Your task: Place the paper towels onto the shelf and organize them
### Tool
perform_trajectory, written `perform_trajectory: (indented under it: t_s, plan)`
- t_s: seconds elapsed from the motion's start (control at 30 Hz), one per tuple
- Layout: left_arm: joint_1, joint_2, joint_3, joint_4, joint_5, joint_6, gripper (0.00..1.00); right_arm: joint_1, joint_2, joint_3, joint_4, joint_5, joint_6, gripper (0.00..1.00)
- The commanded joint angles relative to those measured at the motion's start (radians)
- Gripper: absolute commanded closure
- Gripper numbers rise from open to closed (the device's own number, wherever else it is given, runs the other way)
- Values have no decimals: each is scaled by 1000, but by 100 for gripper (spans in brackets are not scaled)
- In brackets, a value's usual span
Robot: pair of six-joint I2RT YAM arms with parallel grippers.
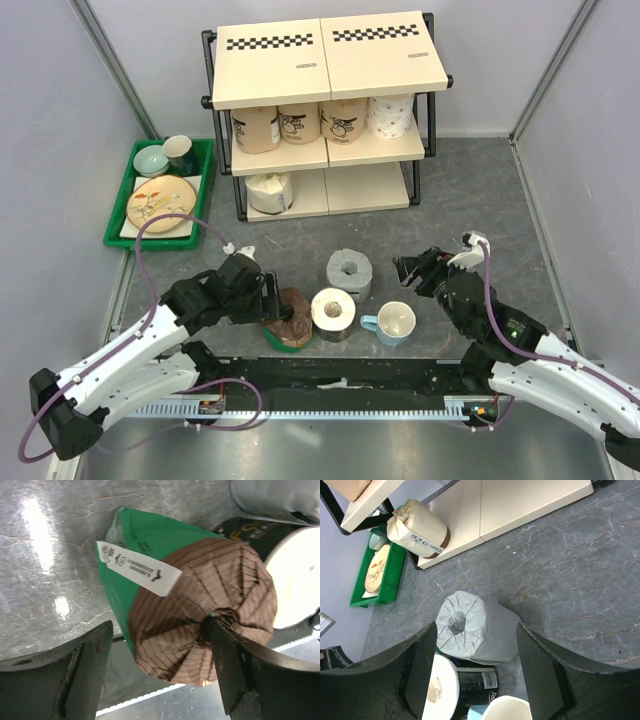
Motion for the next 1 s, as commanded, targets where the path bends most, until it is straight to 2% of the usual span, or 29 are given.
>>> perform_trajectory:
  t_s: [0.0,0.07,0.17,0.2,0.3,0.4,0.6,0.77,0.9,0.97]
  plan:
    - [-9,11,-18,34,-65,-58,20,4,-5,17,-4,12,-5,27]
    - [-8,20,-24,43,-82,-61,22,5,2,36,-7,15,-17,27]
    - [-9,32,-29,59,-99,-65,33,4,18,49,-16,18,-28,26]
    - [-11,35,-30,63,-99,-65,41,4,24,57,-18,17,-29,25]
    - [-11,54,-38,85,-91,-62,55,4,27,57,-20,15,-26,25]
    - [-12,60,-38,106,-79,-64,67,4,24,49,-20,14,-19,25]
    - [-11,20,-3,129,-119,-62,71,5,21,34,-20,6,1,25]
    - [-12,-14,48,157,-266,-49,71,4,29,34,-20,1,3,25]
    - [-12,-1,80,223,-360,-23,71,5,24,28,-21,0,7,25]
    - [-12,17,74,312,-381,4,71,4,22,25,-21,-3,7,25]
